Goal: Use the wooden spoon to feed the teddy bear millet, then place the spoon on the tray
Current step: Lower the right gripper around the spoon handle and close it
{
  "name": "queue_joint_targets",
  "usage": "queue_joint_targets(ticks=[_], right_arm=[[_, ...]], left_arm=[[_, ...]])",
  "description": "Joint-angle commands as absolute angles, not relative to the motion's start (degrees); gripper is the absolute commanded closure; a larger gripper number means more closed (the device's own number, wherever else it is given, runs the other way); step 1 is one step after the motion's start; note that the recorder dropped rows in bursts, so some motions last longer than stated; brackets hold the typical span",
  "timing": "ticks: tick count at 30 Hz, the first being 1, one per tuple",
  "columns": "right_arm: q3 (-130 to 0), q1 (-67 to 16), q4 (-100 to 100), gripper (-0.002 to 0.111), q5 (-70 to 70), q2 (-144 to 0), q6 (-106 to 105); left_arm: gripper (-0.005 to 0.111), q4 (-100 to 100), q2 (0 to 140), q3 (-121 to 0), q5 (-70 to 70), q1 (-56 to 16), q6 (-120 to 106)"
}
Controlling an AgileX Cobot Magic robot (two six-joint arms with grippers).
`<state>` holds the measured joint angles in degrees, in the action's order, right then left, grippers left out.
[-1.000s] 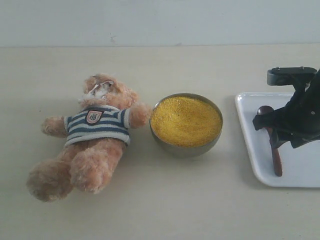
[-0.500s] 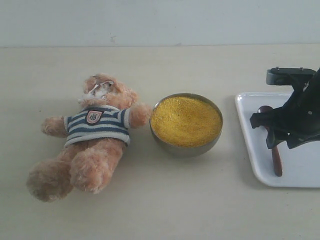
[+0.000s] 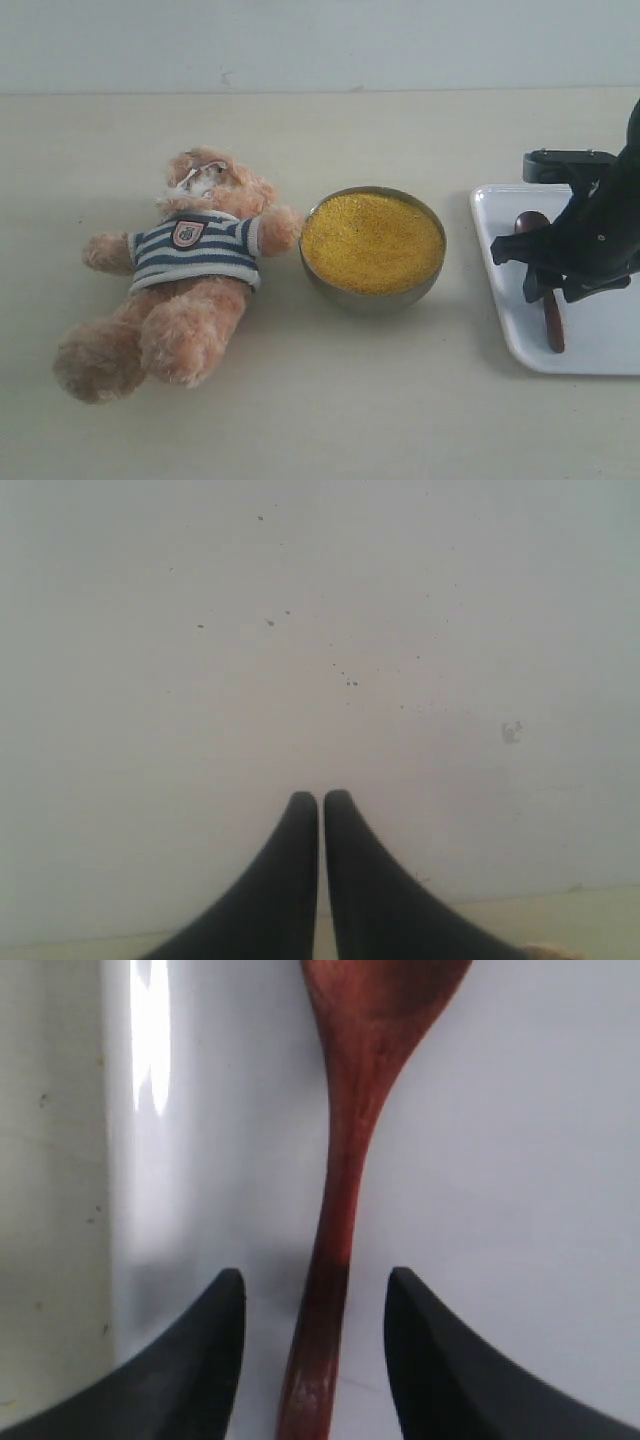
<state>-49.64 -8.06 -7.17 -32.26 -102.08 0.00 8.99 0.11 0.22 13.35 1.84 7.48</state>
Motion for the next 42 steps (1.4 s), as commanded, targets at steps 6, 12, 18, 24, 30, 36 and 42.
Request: queue_joint_targets(ticks=[6, 12, 18, 24, 30, 36, 42], right_arm=[[-52.8, -8.0, -6.9, 0.066, -32.5, -103.6, 0.0], [-52.8, -8.0, -6.3, 0.066, -32.4, -103.6, 0.0], [-52.8, -8.0, -5.3, 0.066, -34.6, -103.6, 0.9], [-52.7, -8.0, -5.6, 0.066, -40.0, -103.6, 1.1], [-52.7, -8.0, -6.9, 0.066, -42.3, -103.6, 1.4], [-43.8, -8.0, -7.9, 0.066, -32.8, -98.7, 2.5], [-43.6, -8.0, -9.1, 0.066, -31.7, -96.0, 2.5]], left_arm=[[0.103, 8.7, 0.0, 0.0, 13.5, 1.5, 7.7], [0.103, 8.7, 0.0, 0.0, 13.5, 1.5, 7.7], [0.103, 8.7, 0.0, 0.0, 13.5, 1.5, 7.7], [0.103, 8.7, 0.0, 0.0, 13.5, 1.5, 7.7], [0.103, 8.7, 0.0, 0.0, 13.5, 1.5, 7.7], [0.103, 8.7, 0.0, 0.0, 13.5, 1.5, 7.7], [0.103, 8.7, 0.0, 0.0, 13.4, 1.5, 7.7]])
